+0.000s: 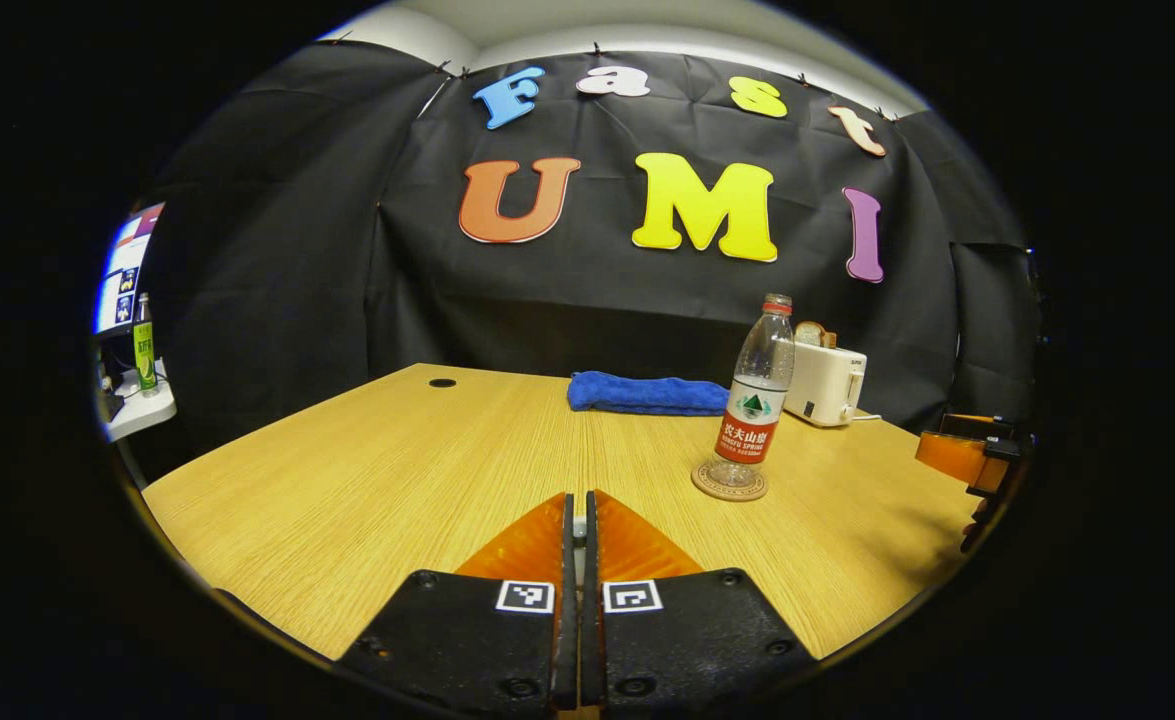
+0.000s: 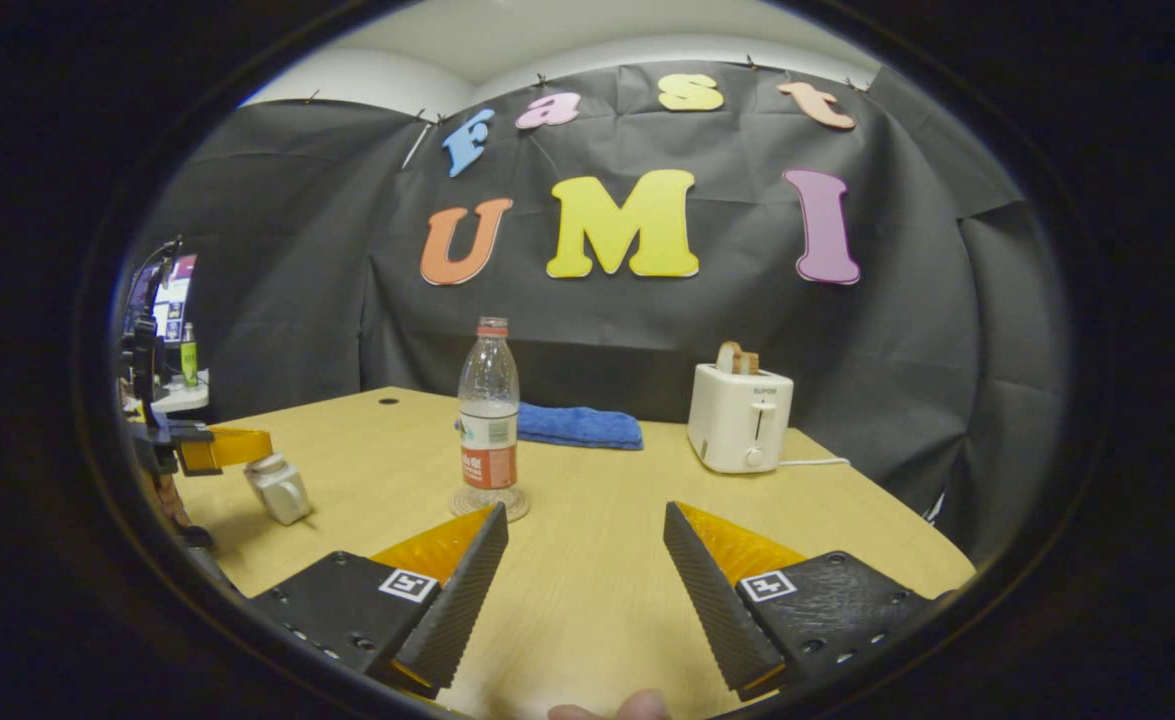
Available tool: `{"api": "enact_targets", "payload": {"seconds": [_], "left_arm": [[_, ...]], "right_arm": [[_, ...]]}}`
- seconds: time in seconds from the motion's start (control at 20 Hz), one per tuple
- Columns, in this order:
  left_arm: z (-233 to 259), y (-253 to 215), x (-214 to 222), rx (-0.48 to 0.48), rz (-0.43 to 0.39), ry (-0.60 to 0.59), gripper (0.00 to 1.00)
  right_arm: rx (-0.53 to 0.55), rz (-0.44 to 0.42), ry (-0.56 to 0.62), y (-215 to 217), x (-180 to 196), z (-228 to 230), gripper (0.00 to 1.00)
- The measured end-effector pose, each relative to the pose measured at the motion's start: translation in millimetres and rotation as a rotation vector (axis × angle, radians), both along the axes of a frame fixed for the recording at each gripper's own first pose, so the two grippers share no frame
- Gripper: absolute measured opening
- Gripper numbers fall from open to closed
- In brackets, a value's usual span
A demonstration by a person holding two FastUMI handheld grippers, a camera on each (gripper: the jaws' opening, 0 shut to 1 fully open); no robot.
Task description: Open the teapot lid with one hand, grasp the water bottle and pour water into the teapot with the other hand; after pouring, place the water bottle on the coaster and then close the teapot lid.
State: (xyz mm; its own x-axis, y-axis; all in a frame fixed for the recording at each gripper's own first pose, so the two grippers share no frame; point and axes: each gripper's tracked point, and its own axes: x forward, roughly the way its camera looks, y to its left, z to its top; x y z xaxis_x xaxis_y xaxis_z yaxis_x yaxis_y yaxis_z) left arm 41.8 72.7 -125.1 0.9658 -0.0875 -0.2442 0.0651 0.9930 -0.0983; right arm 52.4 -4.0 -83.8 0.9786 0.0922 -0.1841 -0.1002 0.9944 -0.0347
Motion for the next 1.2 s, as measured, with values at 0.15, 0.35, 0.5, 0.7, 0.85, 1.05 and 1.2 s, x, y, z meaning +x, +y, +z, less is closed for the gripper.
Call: {"api": "enact_targets", "payload": {"seconds": [0.15, 0.35, 0.5, 0.7, 0.85, 1.05, 1.2], "left_arm": [[-1, 7, 1, 0.002, 0.038, -0.003, 0.14], [9, 16, -3, 0.009, 0.095, -0.011, 0.75], [40, 21, -4, 0.032, 0.166, -0.064, 1.0], [95, -8, -5, 0.039, 0.157, -0.14, 0.98], [120, -41, -12, 0.039, 0.116, -0.161, 0.98], [142, -78, -28, 0.072, 0.069, -0.211, 0.98], [144, -95, -41, 0.097, 0.047, -0.233, 0.98]], "right_arm": [[0.008, 0.005, 0.001, 1, -4, 1, 0.94], [0.02, -0.006, -0.019, -1, -9, 8, 0.94], [0.021, -0.032, -0.059, -7, -14, 24, 0.94], [0.066, -0.098, -0.145, -17, -17, 57, 0.94], [0.091, -0.149, -0.173, -26, -19, 79, 0.93], [0.06, -0.175, -0.196, -34, -32, 99, 0.94], [0.028, -0.195, -0.208, -38, -48, 108, 0.94]]}}
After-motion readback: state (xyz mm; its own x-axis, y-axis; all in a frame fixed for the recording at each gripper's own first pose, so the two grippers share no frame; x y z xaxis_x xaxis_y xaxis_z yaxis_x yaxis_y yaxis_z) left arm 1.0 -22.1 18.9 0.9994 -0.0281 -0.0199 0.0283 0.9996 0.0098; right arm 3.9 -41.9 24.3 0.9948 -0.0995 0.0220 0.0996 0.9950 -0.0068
